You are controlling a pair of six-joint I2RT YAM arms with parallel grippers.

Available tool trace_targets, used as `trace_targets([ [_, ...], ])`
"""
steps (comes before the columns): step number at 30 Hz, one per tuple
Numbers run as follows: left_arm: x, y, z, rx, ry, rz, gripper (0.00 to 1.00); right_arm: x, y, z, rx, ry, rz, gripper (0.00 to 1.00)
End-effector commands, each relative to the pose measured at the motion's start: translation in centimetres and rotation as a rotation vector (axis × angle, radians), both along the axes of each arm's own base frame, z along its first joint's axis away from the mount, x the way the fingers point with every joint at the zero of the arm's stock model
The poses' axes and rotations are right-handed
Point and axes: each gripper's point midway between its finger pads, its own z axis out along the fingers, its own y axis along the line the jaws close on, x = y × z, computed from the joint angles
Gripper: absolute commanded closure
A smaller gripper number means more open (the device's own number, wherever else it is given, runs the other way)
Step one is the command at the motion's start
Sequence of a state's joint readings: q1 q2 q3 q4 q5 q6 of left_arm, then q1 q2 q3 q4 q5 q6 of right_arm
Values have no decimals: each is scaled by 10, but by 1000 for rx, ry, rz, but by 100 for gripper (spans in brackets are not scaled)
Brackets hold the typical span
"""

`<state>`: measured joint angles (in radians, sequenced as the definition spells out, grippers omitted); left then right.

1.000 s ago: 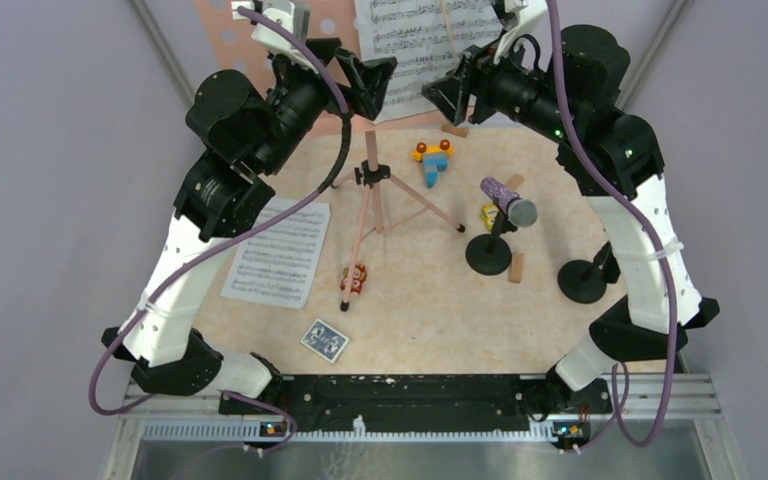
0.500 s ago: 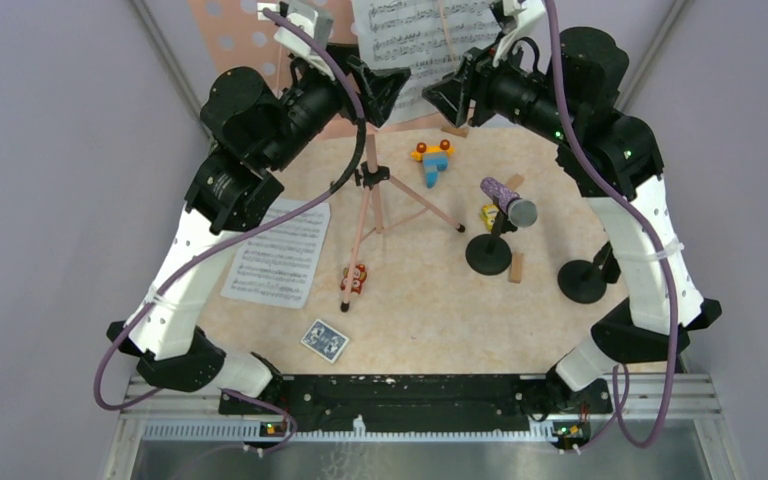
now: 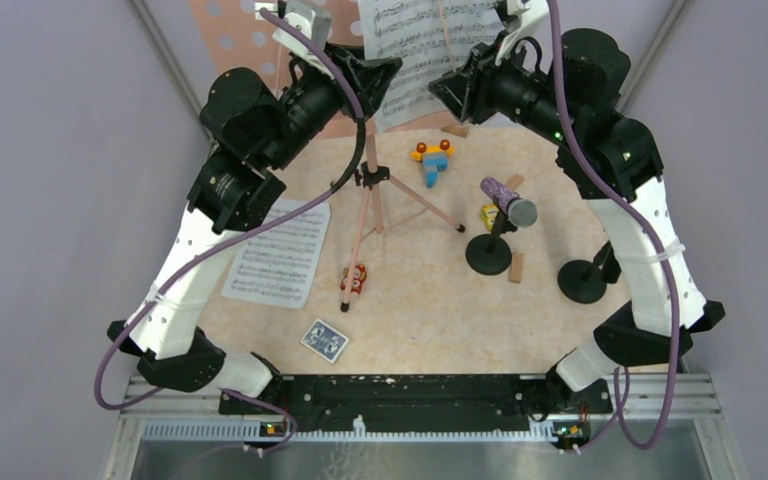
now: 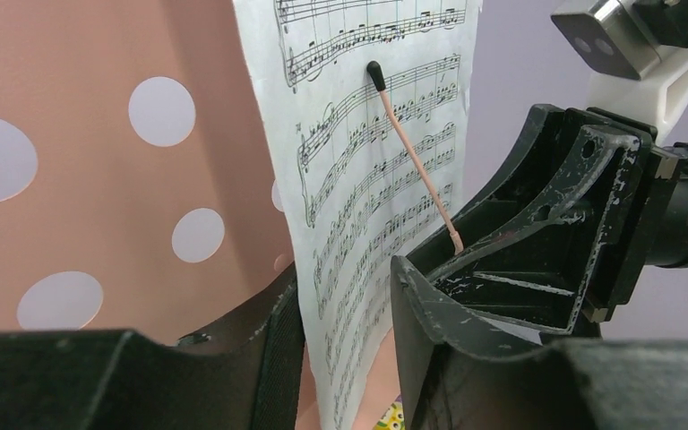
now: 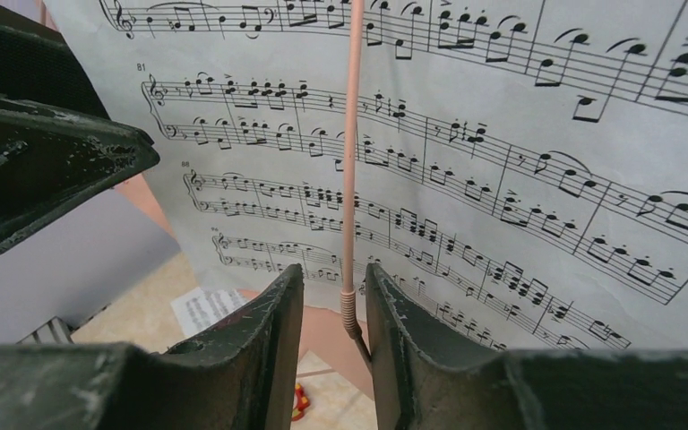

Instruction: Pack up the instrument practice props

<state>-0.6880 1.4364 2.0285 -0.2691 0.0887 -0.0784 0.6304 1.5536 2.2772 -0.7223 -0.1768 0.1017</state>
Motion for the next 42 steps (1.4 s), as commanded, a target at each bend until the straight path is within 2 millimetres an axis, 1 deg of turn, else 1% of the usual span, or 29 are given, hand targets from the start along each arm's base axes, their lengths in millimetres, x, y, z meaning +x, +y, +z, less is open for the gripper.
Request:
trace_targets([
  [1,-1,4,14,-56,-40,7,58,-12,-13,44,105,-110,-15,69],
  [3,0,3,13,-61,-39,7,62,-11,-15,49,122,-120,-30,69],
  [7,3,2,11,-60,-32,12,70,-9,-18,59,152,-139,-52,66],
  [9,3,2,11,-61,-31,12,74,-8,-18,61,158,-145,-54,66],
  [10,3,3,11,-61,-29,13,78,-8,-18,61,159,-147,-55,66],
  [13,4,4,11,-63,-28,22,86,-6,-18,61,158,-151,-62,68],
  [15,4,5,11,-65,-27,26,89,-5,-18,61,155,-153,-64,72],
  [18,4,6,11,-67,-27,31,92,-3,-17,60,151,-153,-66,79],
  [23,6,9,11,-70,-21,49,95,-1,-18,58,148,-153,-77,100],
  [25,7,10,10,-72,-14,58,95,0,-19,58,147,-165,-81,100],
  [28,8,12,9,-75,-7,69,96,-5,-23,60,160,-199,-82,100],
  [30,10,18,11,-86,-3,101,97,-9,-26,61,174,-232,-84,100],
  [34,9,30,16,-99,-7,148,98,-23,-34,66,204,-321,-72,100],
  [35,9,33,18,-104,-8,160,98,-23,-33,63,204,-324,-71,100],
  [38,8,43,20,-118,-6,198,98,-22,-35,63,211,-326,-83,100],
  [42,-4,60,30,-124,-28,233,98,-20,-35,64,215,-323,-86,100],
])
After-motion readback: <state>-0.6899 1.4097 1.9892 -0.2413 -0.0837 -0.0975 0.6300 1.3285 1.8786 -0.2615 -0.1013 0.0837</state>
